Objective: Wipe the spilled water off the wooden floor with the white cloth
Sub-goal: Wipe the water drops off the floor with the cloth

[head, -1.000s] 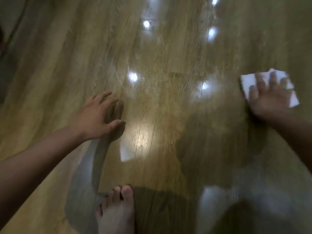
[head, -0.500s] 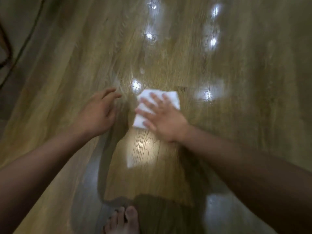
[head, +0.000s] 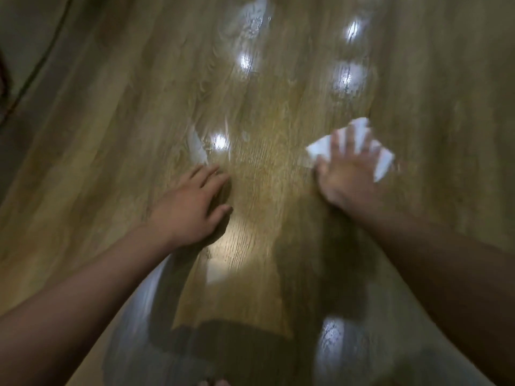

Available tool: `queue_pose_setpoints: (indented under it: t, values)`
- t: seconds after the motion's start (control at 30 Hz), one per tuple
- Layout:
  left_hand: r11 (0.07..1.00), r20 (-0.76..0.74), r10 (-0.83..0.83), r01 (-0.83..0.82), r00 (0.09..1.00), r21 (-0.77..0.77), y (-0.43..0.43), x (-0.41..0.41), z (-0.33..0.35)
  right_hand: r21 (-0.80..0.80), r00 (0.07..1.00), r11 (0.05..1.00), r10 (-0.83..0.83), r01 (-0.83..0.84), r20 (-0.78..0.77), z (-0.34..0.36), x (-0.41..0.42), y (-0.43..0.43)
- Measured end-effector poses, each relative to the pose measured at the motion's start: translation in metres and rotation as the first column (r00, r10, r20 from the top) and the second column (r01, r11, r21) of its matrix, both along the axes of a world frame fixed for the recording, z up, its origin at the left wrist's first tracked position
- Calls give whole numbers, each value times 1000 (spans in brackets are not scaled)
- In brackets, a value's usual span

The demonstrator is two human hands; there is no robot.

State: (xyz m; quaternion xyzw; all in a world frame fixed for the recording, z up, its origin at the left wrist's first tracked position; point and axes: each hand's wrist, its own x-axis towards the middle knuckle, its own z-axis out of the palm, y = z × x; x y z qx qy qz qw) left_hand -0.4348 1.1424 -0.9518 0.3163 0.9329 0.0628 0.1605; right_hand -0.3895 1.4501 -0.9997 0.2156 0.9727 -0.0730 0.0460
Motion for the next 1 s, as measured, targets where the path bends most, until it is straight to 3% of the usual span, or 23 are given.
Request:
queue_pose_setpoints:
  t: [0.07, 0.13, 0.2, 0.23, 0.3, 0.37, 0.4, 0.5, 0.57, 0.6, 0.67, 0.73, 0.77, 0.83, 0.9, 0.93, 1.0]
  values:
    - [997, -78, 68, -66, 995, 31, 2, -16, -10, -19, 951, 951, 308, -309, -33, 1, -19, -87]
    - [985, -152, 150, -134, 977, 113, -4, -30, -18, -54, 823, 823, 567, -565, 36, 3, -26, -134]
    - [969, -205, 216, -184, 955, 167, -15, -39, -26, -90, 709, 707, 705, -701, 22, 7, -32, -125]
    - [965, -222, 235, -199, 946, 172, -19, -40, -29, -98, 694, 692, 720, -715, 16, 7, -34, -106]
    - [962, -235, 246, -208, 940, 175, -22, -38, -34, -85, 812, 812, 583, -578, 45, 5, -33, -55]
    - [964, -237, 236, -196, 943, 181, -23, -37, -37, -17, 964, 968, 251, -251, 90, 1, -23, 17]
    - [964, -240, 233, -192, 942, 185, -22, -38, -38, 19, 984, 994, 107, -111, 143, 4, -15, 50]
    - [959, -235, 252, -210, 939, 190, -23, -39, -36, 34, 972, 988, -152, 148, 178, 18, -17, 92]
    - [959, -236, 251, -208, 939, 193, -23, -38, -36, 12, 914, 936, -347, 352, 209, 22, -45, 66]
    - [958, -233, 250, -205, 940, 202, -21, -38, -37, -8, 917, 936, -342, 351, 207, 21, -59, 46]
    - [949, -219, 261, -209, 940, 236, -20, -42, -37, -35, 988, 997, -67, 73, 139, 12, -71, -11]
    - [929, -225, 296, -225, 928, 293, -23, -43, -39, -49, 936, 937, 349, -347, 44, 2, -66, -74]
    - [917, -234, 315, -231, 920, 325, -27, -41, -40, -72, 837, 836, 547, -544, 17, 3, -55, -104]
    - [880, -240, 374, -261, 896, 396, -31, -41, -41, -92, 528, 527, 849, -845, 10, 10, -29, -145]
    - [851, -221, 418, -296, 881, 433, -33, -42, -40, -117, 292, 289, 956, -950, -10, 13, -34, -143]
    - [850, -220, 425, -303, 878, 432, -34, -40, -40, -111, 269, 264, 963, -958, -27, 8, -51, -134]
    - [871, -227, 408, -303, 884, 386, -33, -39, -40, -60, 366, 364, 931, -929, -20, 2, -102, -117]
